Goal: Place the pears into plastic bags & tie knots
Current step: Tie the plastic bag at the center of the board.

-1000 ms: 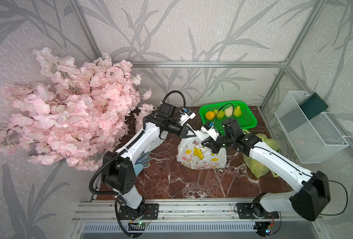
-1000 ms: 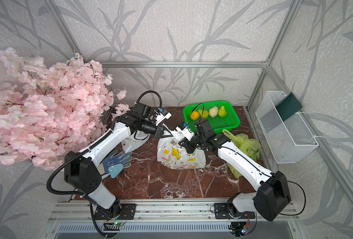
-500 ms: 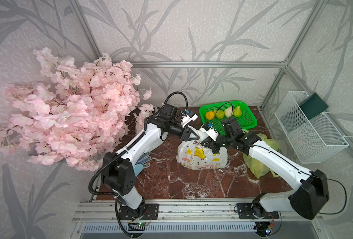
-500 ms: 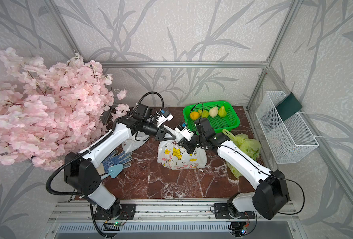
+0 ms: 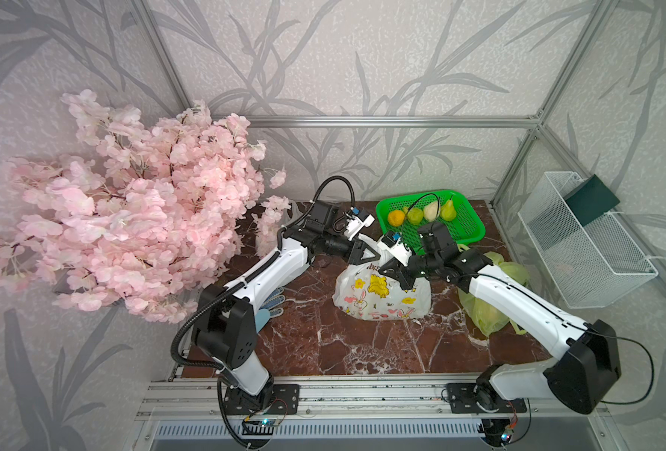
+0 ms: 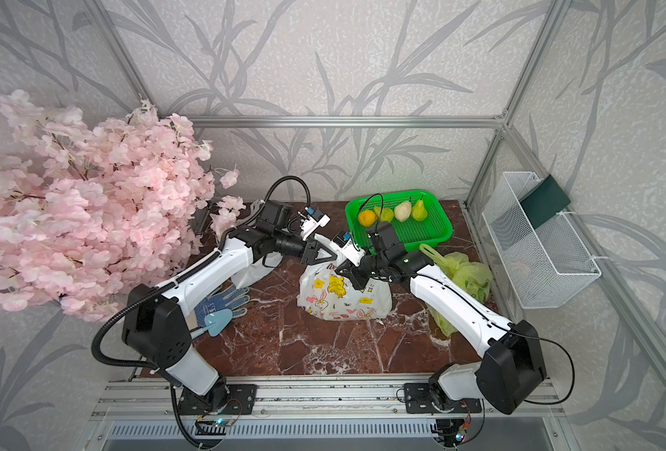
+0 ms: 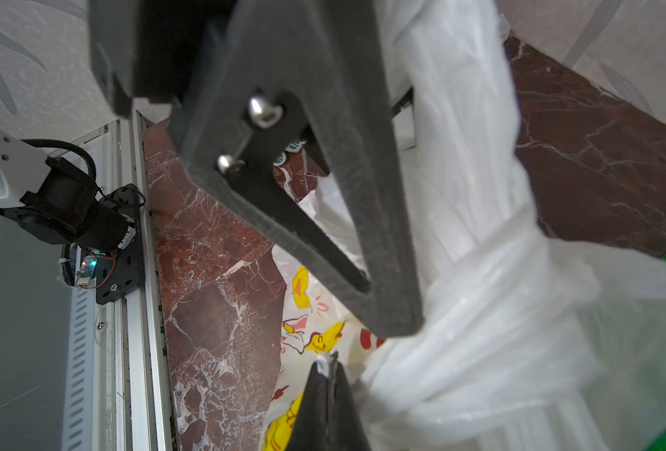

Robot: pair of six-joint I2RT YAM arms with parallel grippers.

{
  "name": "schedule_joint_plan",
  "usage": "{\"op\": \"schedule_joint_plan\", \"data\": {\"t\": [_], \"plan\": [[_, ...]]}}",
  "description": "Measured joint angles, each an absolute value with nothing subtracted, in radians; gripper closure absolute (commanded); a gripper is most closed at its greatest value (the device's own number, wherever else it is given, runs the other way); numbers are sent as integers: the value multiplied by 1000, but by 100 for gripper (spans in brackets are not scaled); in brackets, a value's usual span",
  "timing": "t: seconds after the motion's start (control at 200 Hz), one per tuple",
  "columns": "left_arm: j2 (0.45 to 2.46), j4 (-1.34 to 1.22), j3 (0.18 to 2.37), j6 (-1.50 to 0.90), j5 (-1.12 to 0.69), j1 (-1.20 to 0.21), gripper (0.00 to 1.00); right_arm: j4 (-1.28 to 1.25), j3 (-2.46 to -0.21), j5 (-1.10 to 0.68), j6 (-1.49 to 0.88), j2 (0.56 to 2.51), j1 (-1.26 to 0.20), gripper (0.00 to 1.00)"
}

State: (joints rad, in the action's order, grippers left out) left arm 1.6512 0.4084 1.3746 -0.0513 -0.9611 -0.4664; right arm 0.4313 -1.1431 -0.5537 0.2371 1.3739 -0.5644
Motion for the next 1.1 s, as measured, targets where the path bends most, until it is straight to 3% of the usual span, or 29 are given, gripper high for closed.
{"op": "schedule_joint_plan", "data": {"t": [0.16,0.335,0.395,0.465,0.56,0.63,0.84,0.965,1.1], "plan": [[1651,267,1309,-167,-945,-486,73,432,-1143,-549,237,1374,-564,100],[1651,172,1291,-252,-933,-508,100,432,-1142,-543,237,1374,-564,100],[1651,154,1287,-259,-928,-511,100,434,-1142,-539,238,1374,-564,100],[1650,146,1285,-267,-918,-515,100,444,-1142,-535,238,1374,-564,90],[1641,141,1273,-265,-905,-516,100,470,-1143,-533,228,1368,-562,64],[1629,141,1262,-266,-896,-516,100,496,-1143,-543,209,1349,-552,54],[1594,134,1239,-262,-876,-516,100,542,-1196,-605,129,1260,-453,39],[1588,134,1238,-257,-872,-516,100,617,-1303,-535,149,1280,-426,31],[1587,135,1238,-245,-872,-517,100,693,-1414,-455,202,1378,-456,29]]}}
